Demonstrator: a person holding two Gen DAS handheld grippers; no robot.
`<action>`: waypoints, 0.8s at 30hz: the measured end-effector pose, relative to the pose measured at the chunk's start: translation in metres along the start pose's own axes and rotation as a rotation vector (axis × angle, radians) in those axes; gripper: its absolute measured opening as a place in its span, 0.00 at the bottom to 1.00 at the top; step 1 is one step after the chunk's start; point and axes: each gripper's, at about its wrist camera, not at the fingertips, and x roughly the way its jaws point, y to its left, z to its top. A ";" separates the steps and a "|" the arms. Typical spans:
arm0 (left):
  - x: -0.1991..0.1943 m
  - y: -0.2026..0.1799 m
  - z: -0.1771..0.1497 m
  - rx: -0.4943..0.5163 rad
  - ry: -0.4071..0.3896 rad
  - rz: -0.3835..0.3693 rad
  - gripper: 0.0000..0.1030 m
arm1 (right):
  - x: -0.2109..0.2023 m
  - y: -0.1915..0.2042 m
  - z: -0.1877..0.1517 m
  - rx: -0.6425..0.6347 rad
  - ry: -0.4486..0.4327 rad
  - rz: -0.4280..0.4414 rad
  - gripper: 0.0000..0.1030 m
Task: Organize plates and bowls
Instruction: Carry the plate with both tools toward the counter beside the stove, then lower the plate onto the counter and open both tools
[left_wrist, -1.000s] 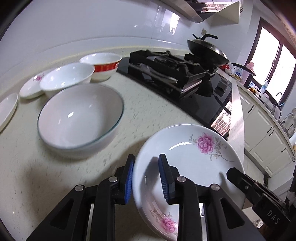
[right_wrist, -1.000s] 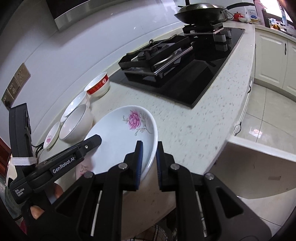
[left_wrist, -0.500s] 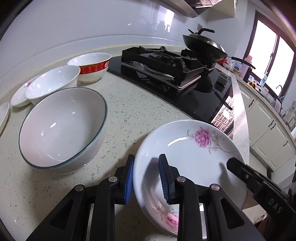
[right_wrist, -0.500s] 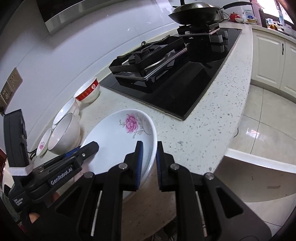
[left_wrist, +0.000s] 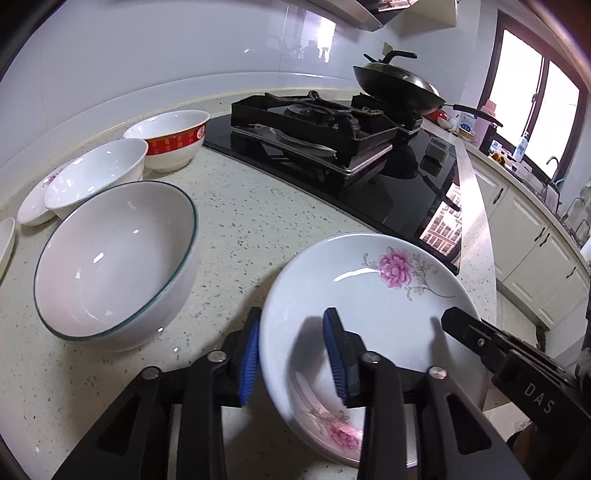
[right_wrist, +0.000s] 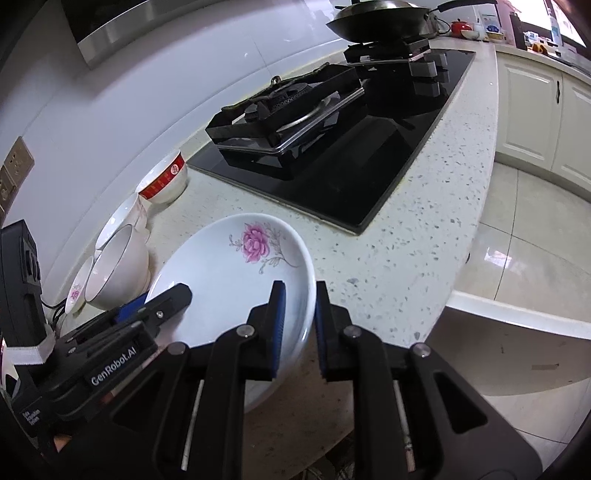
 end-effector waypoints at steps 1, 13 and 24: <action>-0.001 0.000 0.000 0.000 -0.003 0.003 0.42 | 0.000 0.000 0.000 0.003 0.001 0.000 0.20; -0.021 -0.004 -0.006 0.038 -0.090 0.038 0.54 | -0.031 0.003 0.002 0.006 -0.102 -0.026 0.37; -0.109 0.006 -0.028 0.131 -0.275 0.218 0.60 | -0.072 0.038 0.000 -0.040 -0.189 0.071 0.40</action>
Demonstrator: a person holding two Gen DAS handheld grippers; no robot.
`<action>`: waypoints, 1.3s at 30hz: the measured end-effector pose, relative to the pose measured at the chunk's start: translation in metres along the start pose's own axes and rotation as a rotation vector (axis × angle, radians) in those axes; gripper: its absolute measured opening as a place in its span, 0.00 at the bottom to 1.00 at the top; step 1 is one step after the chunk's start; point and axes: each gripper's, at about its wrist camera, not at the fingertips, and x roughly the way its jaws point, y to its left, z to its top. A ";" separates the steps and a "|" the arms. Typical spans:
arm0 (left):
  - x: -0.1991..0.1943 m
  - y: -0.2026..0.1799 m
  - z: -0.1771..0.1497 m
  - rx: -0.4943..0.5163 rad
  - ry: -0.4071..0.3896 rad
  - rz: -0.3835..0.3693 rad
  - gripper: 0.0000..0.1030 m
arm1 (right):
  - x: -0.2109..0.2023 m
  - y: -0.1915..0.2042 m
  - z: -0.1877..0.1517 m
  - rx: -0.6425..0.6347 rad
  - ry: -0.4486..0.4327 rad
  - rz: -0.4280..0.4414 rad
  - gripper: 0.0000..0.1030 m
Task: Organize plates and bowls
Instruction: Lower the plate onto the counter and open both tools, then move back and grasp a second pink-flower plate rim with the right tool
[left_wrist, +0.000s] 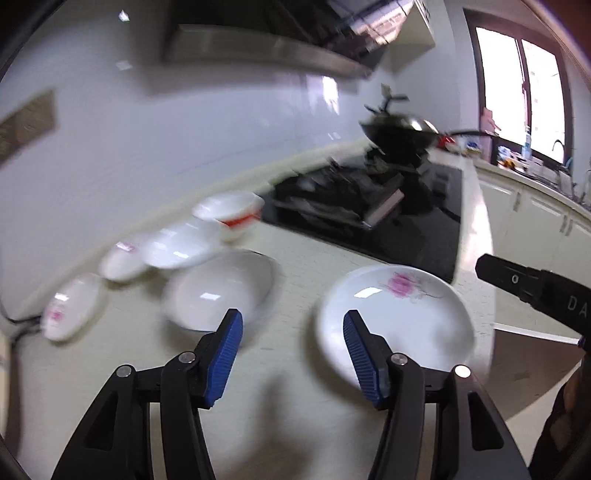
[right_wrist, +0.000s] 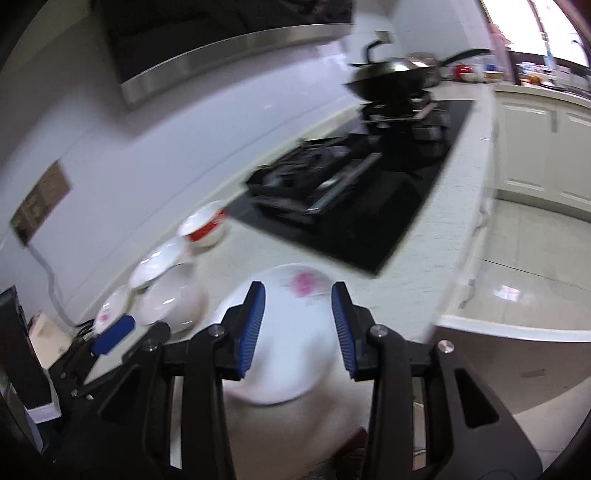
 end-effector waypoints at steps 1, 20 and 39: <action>-0.007 0.012 -0.001 -0.011 -0.014 0.020 0.62 | 0.001 0.012 -0.002 -0.022 0.010 0.028 0.40; 0.015 0.276 -0.063 -0.473 0.219 0.477 0.74 | 0.169 0.285 -0.080 -0.348 0.415 0.268 0.41; 0.026 0.303 -0.081 -0.655 0.297 0.353 0.74 | 0.276 0.346 -0.070 -0.285 0.457 0.264 0.41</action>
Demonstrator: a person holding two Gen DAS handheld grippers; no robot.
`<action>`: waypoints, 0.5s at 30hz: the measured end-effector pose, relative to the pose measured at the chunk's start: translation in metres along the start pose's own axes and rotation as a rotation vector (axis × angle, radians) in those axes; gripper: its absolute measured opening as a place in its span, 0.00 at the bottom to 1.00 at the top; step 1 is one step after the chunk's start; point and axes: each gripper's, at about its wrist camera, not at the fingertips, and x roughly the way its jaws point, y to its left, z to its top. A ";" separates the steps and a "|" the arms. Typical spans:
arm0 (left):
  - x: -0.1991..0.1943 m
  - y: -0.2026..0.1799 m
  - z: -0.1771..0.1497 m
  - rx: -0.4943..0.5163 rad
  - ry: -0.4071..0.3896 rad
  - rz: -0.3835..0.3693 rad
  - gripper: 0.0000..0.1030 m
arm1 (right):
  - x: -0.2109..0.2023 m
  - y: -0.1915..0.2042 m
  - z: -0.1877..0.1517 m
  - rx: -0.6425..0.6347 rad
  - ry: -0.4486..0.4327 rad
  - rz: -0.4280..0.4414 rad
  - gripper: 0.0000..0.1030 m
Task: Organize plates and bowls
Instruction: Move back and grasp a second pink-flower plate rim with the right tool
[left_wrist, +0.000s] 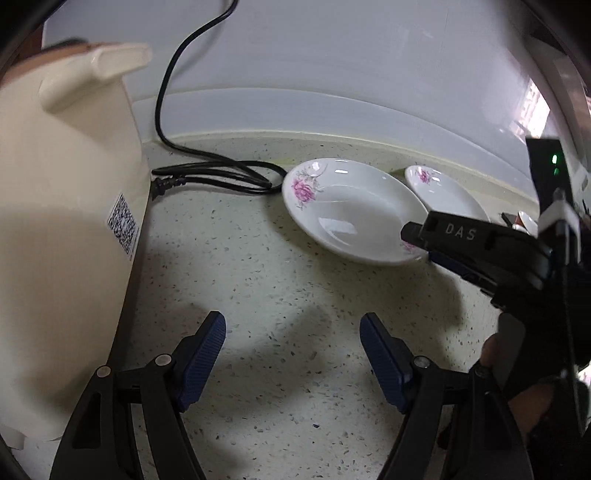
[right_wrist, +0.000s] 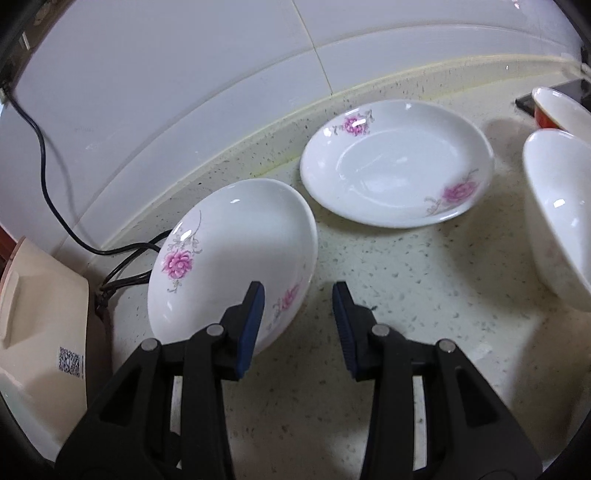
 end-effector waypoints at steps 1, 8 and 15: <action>0.002 0.002 0.001 -0.009 0.006 -0.004 0.74 | 0.001 0.002 -0.001 -0.013 -0.002 0.008 0.41; 0.003 0.005 0.001 -0.040 0.026 -0.055 0.74 | 0.003 0.009 -0.007 -0.075 0.002 0.012 0.23; -0.002 0.007 0.002 -0.061 0.010 -0.090 0.74 | -0.018 -0.001 -0.028 -0.073 0.013 0.035 0.20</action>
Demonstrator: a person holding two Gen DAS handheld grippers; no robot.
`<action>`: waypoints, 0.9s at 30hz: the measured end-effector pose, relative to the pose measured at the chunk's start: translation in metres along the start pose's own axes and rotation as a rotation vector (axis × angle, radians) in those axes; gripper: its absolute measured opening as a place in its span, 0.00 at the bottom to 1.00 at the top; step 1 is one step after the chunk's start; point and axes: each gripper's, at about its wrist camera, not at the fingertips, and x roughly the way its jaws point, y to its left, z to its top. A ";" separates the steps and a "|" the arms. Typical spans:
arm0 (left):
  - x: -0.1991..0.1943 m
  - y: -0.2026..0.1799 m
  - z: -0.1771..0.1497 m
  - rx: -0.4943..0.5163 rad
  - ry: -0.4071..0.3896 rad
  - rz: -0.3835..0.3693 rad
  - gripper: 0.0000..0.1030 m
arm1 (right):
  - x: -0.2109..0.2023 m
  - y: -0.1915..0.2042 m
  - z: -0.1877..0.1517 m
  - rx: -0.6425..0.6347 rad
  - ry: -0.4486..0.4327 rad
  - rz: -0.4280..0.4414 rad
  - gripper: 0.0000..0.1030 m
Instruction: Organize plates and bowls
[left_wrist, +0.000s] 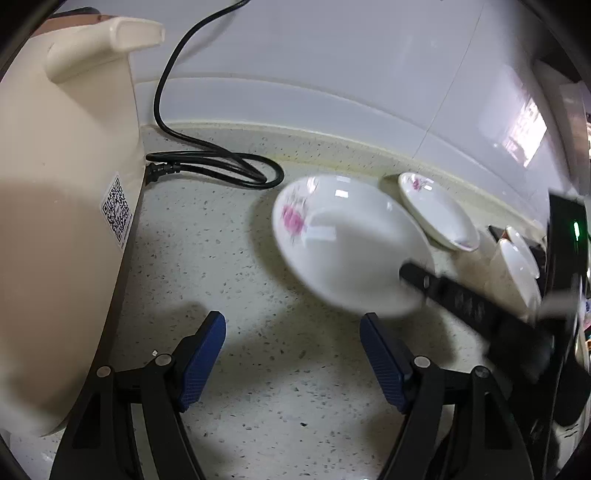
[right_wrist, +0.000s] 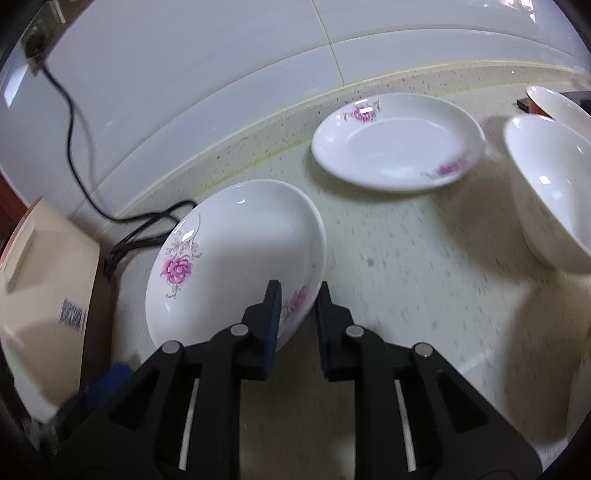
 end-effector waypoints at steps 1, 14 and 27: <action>-0.001 0.000 0.001 -0.003 -0.004 -0.009 0.74 | -0.005 -0.002 -0.005 -0.001 0.002 0.002 0.20; 0.006 -0.001 -0.002 -0.024 0.033 -0.072 0.74 | -0.061 -0.031 -0.060 0.017 0.004 0.008 0.20; 0.015 -0.030 -0.015 0.092 0.096 -0.059 0.74 | -0.096 -0.047 -0.091 0.050 -0.008 0.006 0.22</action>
